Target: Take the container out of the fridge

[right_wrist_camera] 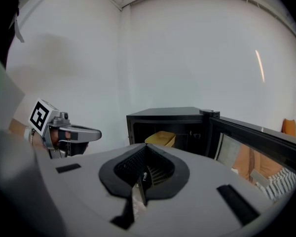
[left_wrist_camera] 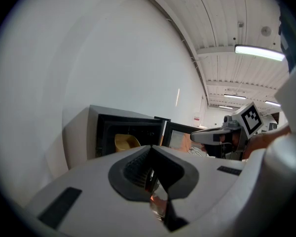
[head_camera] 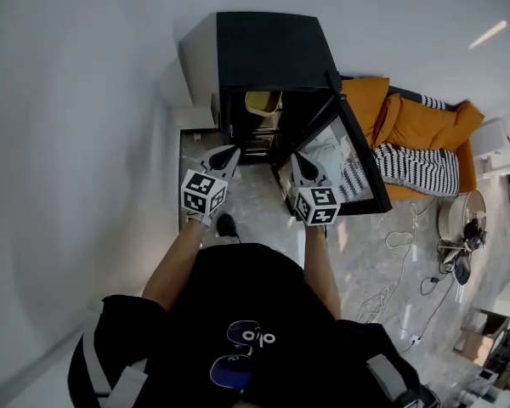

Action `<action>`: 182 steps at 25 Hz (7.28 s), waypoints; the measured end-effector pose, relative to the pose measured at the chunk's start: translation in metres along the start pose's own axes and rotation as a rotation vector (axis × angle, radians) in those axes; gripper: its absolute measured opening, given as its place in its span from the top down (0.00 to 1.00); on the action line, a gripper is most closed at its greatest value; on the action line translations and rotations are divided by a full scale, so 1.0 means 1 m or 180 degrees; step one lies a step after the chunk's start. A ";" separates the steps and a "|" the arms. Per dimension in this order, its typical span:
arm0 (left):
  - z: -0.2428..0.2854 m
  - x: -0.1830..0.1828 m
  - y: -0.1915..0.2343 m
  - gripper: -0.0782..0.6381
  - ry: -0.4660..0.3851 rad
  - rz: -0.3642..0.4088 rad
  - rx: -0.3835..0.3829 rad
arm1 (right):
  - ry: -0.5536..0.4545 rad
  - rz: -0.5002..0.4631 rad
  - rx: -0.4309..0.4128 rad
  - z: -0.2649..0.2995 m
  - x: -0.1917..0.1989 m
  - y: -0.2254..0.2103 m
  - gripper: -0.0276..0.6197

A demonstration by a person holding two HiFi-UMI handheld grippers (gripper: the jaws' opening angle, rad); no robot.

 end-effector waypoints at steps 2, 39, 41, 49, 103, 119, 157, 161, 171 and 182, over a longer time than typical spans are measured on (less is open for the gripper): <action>0.004 0.002 0.004 0.88 0.0003 0.0012 0.0017 | -0.0004 0.0003 0.0008 0.006 0.001 0.000 0.95; 0.100 0.019 0.015 0.88 0.0164 0.0100 -0.0219 | 0.0111 -0.0063 -0.0211 0.042 -0.014 -0.067 0.95; 0.103 0.025 0.017 0.88 0.0179 0.0096 -0.0248 | 0.0149 -0.0061 -0.0232 0.043 -0.008 -0.068 0.95; 0.119 0.045 0.039 0.88 0.0167 0.0115 -0.0416 | 0.0228 0.0006 -0.0273 0.065 0.016 -0.073 0.95; 0.242 0.088 0.074 0.14 0.0402 0.0277 -0.0882 | 0.0285 0.0043 -0.0142 0.137 0.054 -0.110 0.95; 0.231 0.090 0.072 0.19 0.0397 0.0235 -0.0860 | 0.0289 0.0044 -0.0069 0.125 0.059 -0.112 0.95; 0.131 0.085 0.000 0.20 0.0252 0.0326 -0.0705 | 0.0139 0.0068 0.0004 0.036 0.069 -0.086 0.95; 0.096 0.071 -0.036 0.20 0.0199 0.0285 -0.0753 | 0.0133 0.0106 -0.0062 -0.002 0.067 -0.083 0.95; -0.008 0.042 -0.124 0.20 0.0075 0.0130 -0.1029 | 0.0143 0.0165 -0.0329 -0.103 0.081 -0.057 0.95; -0.125 0.002 -0.198 0.21 -0.0036 0.0134 -0.1269 | 0.0035 0.0140 -0.0603 -0.194 0.072 -0.009 0.95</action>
Point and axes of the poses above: the fingertips, and each gripper's own axes: z forward along the fingers, y to its left, x out of its underside, the point moved 2 cm from there along -z, backward along the fingers, and after that the axes turned 13 degrees about z, right-handed, at the moved point
